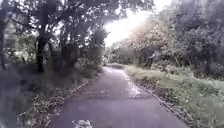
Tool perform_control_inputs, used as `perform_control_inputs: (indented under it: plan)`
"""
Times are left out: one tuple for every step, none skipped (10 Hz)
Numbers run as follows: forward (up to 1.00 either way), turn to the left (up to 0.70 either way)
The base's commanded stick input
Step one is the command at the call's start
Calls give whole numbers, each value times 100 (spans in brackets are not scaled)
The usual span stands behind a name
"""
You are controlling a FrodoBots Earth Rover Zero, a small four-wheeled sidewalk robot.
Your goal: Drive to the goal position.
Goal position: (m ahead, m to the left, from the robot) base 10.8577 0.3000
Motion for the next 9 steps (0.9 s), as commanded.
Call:
perform_control_inputs:
  plan:
    - [85, 1]
    - [85, 1]
    - [85, 1]
    - [85, 1]
    - [85, 1]
    - [85, 1]
    - [85, 1]
    - [85, 1]
    - [85, 1]
